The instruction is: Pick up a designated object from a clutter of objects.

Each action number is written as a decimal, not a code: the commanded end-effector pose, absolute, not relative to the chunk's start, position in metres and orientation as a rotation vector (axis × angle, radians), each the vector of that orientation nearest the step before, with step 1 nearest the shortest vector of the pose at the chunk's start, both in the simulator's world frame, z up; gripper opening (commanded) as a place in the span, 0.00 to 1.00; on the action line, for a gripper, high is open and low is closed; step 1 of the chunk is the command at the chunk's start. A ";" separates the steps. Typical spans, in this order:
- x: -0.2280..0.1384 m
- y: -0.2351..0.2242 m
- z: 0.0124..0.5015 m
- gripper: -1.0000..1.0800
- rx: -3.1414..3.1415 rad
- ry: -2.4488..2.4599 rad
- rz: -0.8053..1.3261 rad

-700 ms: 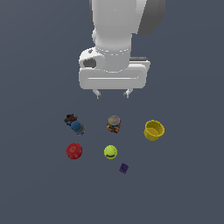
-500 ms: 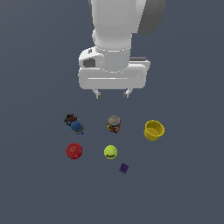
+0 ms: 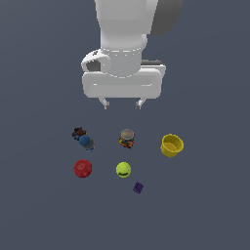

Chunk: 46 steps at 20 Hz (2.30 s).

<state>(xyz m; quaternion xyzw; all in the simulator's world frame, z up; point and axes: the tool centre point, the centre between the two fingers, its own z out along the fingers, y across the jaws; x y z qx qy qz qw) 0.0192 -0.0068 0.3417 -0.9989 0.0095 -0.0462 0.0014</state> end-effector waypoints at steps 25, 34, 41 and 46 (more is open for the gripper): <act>-0.029 0.009 0.152 0.96 -3.108 0.431 -0.030; -0.053 0.012 0.112 0.96 -3.096 0.529 -0.003; -0.055 0.012 0.108 0.96 -3.096 0.535 0.001; -0.056 0.012 0.095 0.96 -3.096 0.536 0.000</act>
